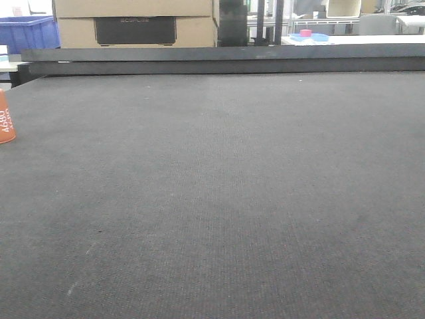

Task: Place cylindrical capacitor in blue bin on shelf
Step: 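Move right gripper toward the brown capacitor, left toward the orange cylinder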

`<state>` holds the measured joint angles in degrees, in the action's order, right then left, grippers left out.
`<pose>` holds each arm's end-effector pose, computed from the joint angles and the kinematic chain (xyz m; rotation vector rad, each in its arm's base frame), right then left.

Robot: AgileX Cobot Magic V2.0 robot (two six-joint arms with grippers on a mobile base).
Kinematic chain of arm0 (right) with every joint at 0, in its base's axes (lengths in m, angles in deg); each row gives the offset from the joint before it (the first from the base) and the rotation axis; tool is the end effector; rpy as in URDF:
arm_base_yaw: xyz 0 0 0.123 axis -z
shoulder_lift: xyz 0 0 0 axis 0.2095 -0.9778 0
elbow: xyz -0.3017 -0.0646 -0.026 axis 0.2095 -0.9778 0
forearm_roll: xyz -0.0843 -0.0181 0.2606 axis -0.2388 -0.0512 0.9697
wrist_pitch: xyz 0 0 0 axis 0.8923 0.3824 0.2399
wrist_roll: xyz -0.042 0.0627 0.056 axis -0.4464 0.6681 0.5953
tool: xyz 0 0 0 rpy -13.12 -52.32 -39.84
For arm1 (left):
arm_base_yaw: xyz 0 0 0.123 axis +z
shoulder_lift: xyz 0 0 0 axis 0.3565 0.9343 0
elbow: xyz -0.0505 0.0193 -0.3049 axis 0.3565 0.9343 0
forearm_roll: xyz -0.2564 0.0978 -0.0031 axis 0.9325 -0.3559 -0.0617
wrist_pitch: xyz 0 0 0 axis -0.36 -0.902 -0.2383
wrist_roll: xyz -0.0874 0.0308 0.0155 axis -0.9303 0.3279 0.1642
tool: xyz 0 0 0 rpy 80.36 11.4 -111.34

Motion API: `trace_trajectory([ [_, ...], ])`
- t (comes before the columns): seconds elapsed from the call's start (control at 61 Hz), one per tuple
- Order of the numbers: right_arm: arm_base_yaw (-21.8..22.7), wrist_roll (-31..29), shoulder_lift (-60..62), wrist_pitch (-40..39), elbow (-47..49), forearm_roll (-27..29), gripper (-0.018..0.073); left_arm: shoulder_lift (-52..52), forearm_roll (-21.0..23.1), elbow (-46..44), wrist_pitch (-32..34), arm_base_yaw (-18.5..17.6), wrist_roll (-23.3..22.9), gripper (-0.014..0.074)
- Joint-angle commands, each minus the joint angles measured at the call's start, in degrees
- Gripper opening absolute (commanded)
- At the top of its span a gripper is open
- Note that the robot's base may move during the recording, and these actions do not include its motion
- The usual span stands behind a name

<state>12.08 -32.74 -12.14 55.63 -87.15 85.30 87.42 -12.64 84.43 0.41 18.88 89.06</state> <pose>0.0579 0.0010 0.2033 -0.0004 1.5929 0.0176 0.0581 -0.0022 0.2034 0.0337 1.5891 -0.0247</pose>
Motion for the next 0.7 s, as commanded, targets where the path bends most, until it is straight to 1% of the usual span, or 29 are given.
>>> trace_trajectory([
  [0.0,0.1,0.1,0.2,-1.1,0.0,-0.4,-0.0155,-0.3,0.2,-0.1,1.1,0.1,-0.4,-0.0111],
  [0.328,0.1,0.1,0.2,-1.1,0.0,-0.4,-0.0155,-0.3,0.2,-0.1,1.3,0.1,-0.4,-0.0111],
  [0.508,0.1,0.1,0.2,-1.1,0.0,-0.4,-0.0155,-0.3,0.2,-0.1,3.9,0.1,-0.4,-0.0111],
  [0.574,0.1,0.1,0.2,-2.0,0.0,-0.4,-0.0155,-0.3,0.2,-0.1,4.1,0.1,-0.4,-0.0111],
  [0.689,0.0,0.1,0.2,-3.7,0.0,-0.4,-0.0155,-0.3,0.5,-0.1,6.8,0.1,-0.4,-0.0111],
])
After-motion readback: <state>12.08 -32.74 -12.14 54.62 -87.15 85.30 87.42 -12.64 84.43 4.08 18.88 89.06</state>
